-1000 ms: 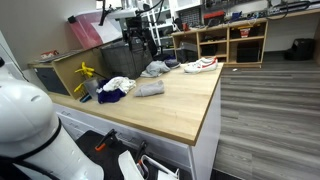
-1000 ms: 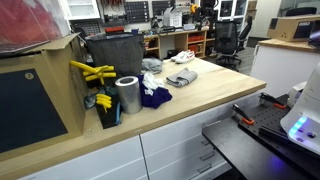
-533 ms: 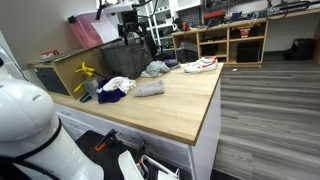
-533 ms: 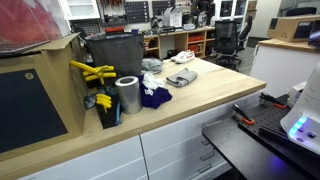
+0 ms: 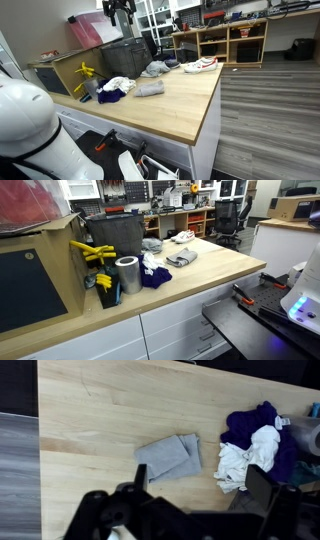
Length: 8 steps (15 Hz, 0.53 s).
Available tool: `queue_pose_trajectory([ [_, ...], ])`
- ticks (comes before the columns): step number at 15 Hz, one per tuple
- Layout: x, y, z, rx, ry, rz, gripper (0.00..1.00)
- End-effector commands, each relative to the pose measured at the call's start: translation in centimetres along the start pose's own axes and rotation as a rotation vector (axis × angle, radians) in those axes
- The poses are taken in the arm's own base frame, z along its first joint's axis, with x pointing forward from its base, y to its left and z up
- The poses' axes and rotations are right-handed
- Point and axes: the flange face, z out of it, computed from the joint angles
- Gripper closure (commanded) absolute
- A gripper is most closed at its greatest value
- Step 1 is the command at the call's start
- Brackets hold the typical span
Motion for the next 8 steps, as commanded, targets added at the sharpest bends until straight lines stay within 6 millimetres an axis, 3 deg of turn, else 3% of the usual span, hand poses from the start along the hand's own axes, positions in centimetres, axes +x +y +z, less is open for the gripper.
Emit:
queue_pose_trajectory([
  [1, -3.8, 0.0, -4.2, -0.002, 0.017, 0.029, 0.00],
  [3, -5.4, 0.2, -5.9, 0.005, 0.014, 0.076, 0.00],
  [4, -4.0, 0.0, -4.5, 0.002, 0.024, 0.034, 0.00],
  [8, -4.4, 0.0, -4.9, 0.003, 0.028, 0.039, 0.00],
])
